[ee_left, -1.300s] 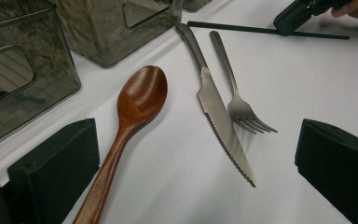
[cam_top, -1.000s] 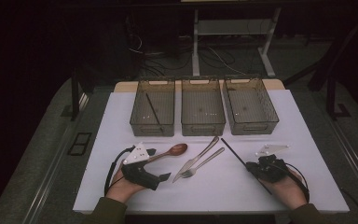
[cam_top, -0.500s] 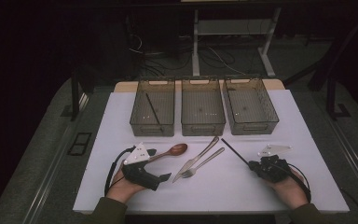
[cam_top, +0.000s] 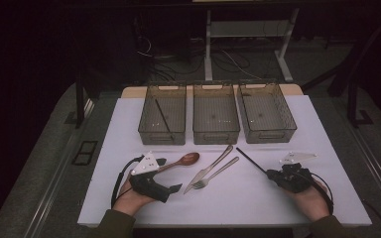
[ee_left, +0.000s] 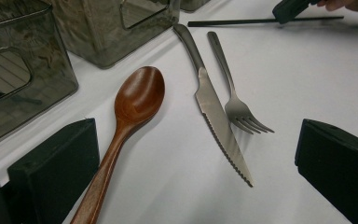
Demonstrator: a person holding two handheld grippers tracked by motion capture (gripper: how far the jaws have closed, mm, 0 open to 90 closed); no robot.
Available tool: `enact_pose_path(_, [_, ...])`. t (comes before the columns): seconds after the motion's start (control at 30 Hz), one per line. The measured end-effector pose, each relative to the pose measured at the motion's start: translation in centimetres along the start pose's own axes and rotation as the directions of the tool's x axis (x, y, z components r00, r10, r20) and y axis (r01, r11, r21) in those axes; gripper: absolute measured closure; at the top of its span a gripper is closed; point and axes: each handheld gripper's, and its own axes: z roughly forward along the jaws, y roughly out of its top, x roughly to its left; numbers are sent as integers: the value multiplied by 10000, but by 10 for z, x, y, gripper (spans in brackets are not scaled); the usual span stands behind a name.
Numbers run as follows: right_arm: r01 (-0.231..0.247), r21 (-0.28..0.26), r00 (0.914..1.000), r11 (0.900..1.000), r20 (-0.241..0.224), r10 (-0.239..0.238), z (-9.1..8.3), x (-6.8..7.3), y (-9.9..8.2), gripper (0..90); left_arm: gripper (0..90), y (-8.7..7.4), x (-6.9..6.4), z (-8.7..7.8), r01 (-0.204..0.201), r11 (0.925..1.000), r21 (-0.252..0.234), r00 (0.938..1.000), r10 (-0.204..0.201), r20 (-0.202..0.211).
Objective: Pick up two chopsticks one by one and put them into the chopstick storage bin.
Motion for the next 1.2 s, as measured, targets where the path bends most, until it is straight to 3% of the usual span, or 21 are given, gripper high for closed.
enact_pose_path(0.53, [-421,-877,9982,9953,-454,383,-24,-7,7,852,0,0,0,0,53,10000,-31,10000,-53,-22])
enact_pose_path(1.2, [-303,-1812,9940,9830,-1093,105,-48,2,23,852,0,-1,1,1,64,10000,-32,9999,-64,77])
